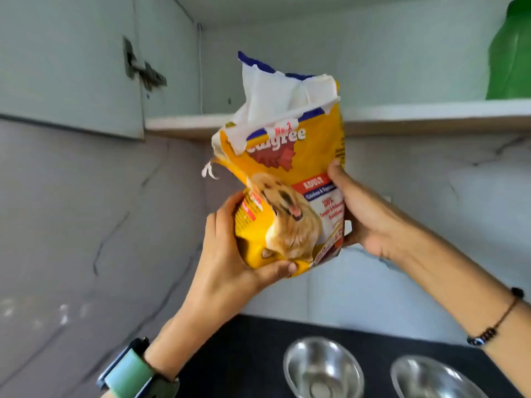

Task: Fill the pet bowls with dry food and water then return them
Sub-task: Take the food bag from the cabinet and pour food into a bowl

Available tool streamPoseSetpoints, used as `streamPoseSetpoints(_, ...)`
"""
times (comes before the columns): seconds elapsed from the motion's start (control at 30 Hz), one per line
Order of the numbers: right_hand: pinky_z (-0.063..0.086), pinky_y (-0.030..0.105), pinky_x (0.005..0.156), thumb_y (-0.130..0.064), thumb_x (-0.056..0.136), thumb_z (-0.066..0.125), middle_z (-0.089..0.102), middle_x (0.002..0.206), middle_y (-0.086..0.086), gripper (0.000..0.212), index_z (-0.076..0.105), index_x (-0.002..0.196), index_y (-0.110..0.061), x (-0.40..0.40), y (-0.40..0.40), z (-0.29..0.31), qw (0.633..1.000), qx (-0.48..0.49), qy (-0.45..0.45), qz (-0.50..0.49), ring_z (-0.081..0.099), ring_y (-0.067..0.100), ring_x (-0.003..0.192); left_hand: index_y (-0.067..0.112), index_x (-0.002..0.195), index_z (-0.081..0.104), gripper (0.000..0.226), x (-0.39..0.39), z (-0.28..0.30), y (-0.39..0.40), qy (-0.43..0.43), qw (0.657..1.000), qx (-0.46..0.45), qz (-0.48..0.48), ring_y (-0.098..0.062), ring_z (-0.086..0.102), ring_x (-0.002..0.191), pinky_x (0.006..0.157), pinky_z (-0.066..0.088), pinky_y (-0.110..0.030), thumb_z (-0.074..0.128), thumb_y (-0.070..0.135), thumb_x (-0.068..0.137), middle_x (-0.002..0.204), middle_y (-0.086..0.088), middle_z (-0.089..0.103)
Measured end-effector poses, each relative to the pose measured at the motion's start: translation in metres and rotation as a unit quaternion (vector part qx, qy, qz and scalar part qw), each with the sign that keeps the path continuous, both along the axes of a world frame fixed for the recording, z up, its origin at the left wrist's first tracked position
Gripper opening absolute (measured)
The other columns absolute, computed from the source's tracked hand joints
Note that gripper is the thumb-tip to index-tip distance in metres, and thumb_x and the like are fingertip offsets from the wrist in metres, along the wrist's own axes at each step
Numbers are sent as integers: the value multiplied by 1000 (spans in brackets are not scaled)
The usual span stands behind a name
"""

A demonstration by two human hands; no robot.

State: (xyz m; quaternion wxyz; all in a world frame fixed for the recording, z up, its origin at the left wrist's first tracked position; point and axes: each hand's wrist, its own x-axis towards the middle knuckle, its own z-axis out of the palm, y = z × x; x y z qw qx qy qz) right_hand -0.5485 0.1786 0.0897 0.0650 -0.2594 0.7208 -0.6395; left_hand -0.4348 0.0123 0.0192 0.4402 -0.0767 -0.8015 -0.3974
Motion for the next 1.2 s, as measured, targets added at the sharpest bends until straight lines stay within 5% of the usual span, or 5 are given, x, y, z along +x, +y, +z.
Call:
streamPoseSetpoints(0.3,48,38,92,-65,75,39,65,123,-4,67,52,129,-28,26,88,-224,990,-42,-132,-2,61,14,110,55,126,32,97,23,-189,93,-131,982,114,-73,-9,52,121,93,51,-25,88,50,46,130,8,48)
streamPoseSetpoints(0.47,50,28,88,-74,70,45,64,117,-14,69,48,128,-37,42,117,-301,985,-60,-164,-11,63,3,102,18,135,38,93,27,-252,122,-218,963,113,-113,-8,49,125,95,45,-15,86,39,59,136,7,45)
streamPoseSetpoints(0.63,51,11,69,-90,45,56,65,112,-16,88,50,117,-40,41,130,-342,989,-50,-140,-20,65,-4,96,37,125,34,77,24,-283,134,-274,944,152,-105,21,42,116,91,38,0,73,51,61,129,23,36)
streamPoseSetpoints(0.77,49,8,73,-89,47,56,63,113,-21,84,50,116,-43,39,130,-361,988,-41,-144,-35,62,-7,100,42,120,34,65,17,-302,129,-321,926,167,-110,1,48,120,109,40,-32,76,38,70,130,16,44)
streamPoseSetpoints(1.2,45,27,98,-71,51,74,53,135,-17,87,38,127,-50,4,156,-387,975,22,-203,91,47,7,128,62,135,-13,127,-13,-342,75,-427,877,92,-200,-4,21,143,116,28,-32,83,56,52,156,9,15)
